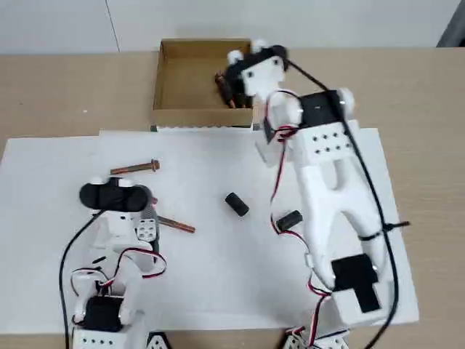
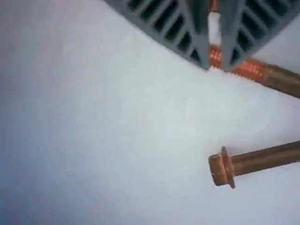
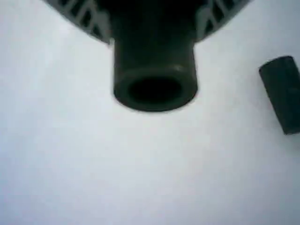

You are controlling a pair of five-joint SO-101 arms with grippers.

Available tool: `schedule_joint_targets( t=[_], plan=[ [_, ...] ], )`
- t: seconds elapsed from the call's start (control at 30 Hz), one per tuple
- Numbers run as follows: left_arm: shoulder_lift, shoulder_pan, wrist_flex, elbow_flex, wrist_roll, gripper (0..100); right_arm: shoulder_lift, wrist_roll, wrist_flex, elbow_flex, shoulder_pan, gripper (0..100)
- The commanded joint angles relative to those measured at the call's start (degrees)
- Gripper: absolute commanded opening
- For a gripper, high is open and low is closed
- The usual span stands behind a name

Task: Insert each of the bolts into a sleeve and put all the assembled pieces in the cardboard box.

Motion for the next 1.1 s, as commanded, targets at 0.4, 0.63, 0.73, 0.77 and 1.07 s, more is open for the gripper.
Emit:
schedule_joint_targets(
  t=[0.4,0.63,0.73,0.77,1.07],
  plan=[
    [12.6,-0.3,11.6,-22.0,-2.8,0,-14.9,-4.6,1.2,19.8,7.1,0.3],
    [37.3,-4.7,11.9,-38.2,4.8,0,-21.7,-11.5,1.1,27.3,7.2,0.3],
    [48.4,-9.1,12.0,-45.1,5.6,0,-23.9,-15.0,0.9,30.4,7.2,0.3],
    [51.8,-10.4,12.0,-47.2,5.6,0,-24.7,-15.9,0.6,31.6,7.2,0.3],
    [69.5,-13.7,12.0,-59.2,23.6,0,-31.5,-18.5,0.3,38.9,7.7,0.4]
  ],
)
